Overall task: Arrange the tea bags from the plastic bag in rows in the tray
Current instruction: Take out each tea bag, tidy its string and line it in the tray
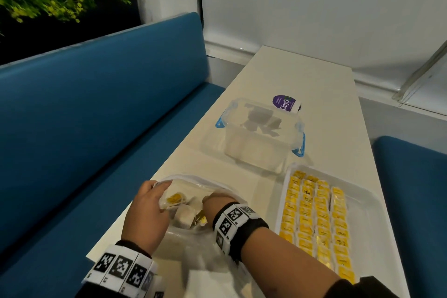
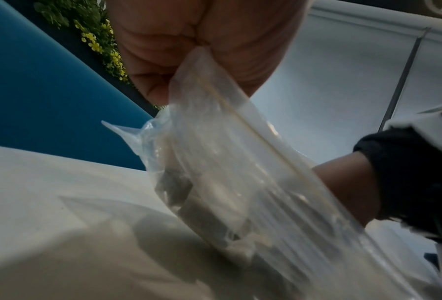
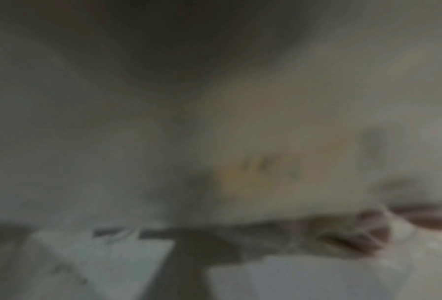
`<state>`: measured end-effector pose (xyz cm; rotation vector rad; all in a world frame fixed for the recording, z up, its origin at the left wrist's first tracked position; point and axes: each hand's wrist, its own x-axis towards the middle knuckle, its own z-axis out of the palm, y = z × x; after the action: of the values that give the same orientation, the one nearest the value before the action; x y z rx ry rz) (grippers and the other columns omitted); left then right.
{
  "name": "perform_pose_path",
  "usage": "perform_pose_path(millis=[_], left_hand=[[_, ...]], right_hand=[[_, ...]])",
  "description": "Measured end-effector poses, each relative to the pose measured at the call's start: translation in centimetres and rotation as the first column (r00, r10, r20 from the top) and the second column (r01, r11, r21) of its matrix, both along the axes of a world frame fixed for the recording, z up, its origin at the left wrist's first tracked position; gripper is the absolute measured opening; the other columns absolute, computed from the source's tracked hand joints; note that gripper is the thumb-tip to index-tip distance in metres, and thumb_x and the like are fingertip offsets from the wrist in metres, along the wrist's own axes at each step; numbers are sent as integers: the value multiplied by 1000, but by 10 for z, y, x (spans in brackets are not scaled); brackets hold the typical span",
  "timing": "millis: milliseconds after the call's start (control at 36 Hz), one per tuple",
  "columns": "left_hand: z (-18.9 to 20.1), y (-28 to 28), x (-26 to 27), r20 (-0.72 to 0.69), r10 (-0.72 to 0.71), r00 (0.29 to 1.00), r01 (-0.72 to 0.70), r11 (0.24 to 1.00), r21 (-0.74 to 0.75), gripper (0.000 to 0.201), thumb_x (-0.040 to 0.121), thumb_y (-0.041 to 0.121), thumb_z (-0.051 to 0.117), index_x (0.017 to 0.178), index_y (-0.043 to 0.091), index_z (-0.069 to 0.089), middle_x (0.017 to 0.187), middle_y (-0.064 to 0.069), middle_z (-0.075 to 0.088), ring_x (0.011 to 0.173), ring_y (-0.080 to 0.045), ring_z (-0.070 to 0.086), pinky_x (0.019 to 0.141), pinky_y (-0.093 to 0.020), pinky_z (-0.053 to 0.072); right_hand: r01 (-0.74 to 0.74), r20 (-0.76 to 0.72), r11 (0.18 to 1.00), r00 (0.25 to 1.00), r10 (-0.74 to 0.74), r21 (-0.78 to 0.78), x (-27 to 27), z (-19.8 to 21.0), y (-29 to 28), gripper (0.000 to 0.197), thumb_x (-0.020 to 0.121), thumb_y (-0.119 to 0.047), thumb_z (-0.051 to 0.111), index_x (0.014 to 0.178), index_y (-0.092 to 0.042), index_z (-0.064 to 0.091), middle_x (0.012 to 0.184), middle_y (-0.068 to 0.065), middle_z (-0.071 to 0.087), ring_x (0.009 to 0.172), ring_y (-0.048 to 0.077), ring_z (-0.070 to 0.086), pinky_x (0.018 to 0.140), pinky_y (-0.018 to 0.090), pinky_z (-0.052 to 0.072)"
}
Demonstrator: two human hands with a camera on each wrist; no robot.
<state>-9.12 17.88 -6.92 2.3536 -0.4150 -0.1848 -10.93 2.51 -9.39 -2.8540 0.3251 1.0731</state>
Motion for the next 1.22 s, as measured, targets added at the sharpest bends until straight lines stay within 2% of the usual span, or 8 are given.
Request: perform_pose_path(millis=[111,222,389,528,694,944,1028,1222], left_hand=[[0,-1,-2,-48,-24,999,24,1000,5,58,81,-4,60,134,16,50,127,-3,46,96,-17,48,81,-26,40],[-4,-1,0,-68,-24,997,25,1000,16,61,80,-5,59,136,17,49,126,-3,46,91,-18,47,79,-27,41],[-11,-4,1,-84,-5,996,6,1000,18,63,80,-9,53,138,16,46,129,-4,44,100,-20,51,77,-24,38],[-15,-3,2,-76,31,997,-32,999,-5,68,78,-10,56,139,16,44,130,-5,43,99,-24,52,76,-28,40],[-18,1,6,-59,61,996,-63,997,-36,71,76,-14,50,139,18,44,131,-6,43,89,-22,50,73,-28,39],[-18,0,0,-50,24,998,-24,1000,-5,69,78,-12,53,140,18,42,131,-4,42,96,-23,52,77,-28,42],[-21,-1,-1,-51,-4,999,5,1000,19,71,78,-11,53,141,18,39,131,-4,41,92,-17,49,73,-24,38],[-24,-2,2,-54,-14,998,15,1000,23,72,79,-7,58,142,19,38,133,-4,41,102,-26,54,79,-28,42]], right_hand=[[80,139,988,985,-99,134,-2,2,-3,37,90,-19,53,126,-12,49,132,10,52,124,27,48,103,37,41],[98,193,971,971,-141,216,-4,22,-2,41,86,-18,59,124,-8,47,119,13,59,109,30,57,82,33,46],[77,151,978,983,-107,192,-11,15,12,64,77,-38,68,132,-19,40,134,17,40,126,37,36,99,47,40],[15,145,991,989,-35,132,-12,19,12,43,87,-26,59,127,-14,47,136,17,37,125,37,38,97,44,40],[-63,81,995,995,56,82,-15,27,12,42,92,-13,48,134,-10,43,141,21,29,126,39,37,103,41,36],[-93,105,991,991,82,101,-18,23,11,36,94,-10,44,130,-8,47,129,19,43,108,35,55,86,38,46],[-72,170,987,984,47,142,-19,26,10,32,94,-7,44,125,-6,51,125,20,48,107,36,56,87,38,46],[2,327,956,940,-102,293,-16,40,8,37,84,0,55,120,-7,52,118,19,55,105,34,55,78,32,40]])
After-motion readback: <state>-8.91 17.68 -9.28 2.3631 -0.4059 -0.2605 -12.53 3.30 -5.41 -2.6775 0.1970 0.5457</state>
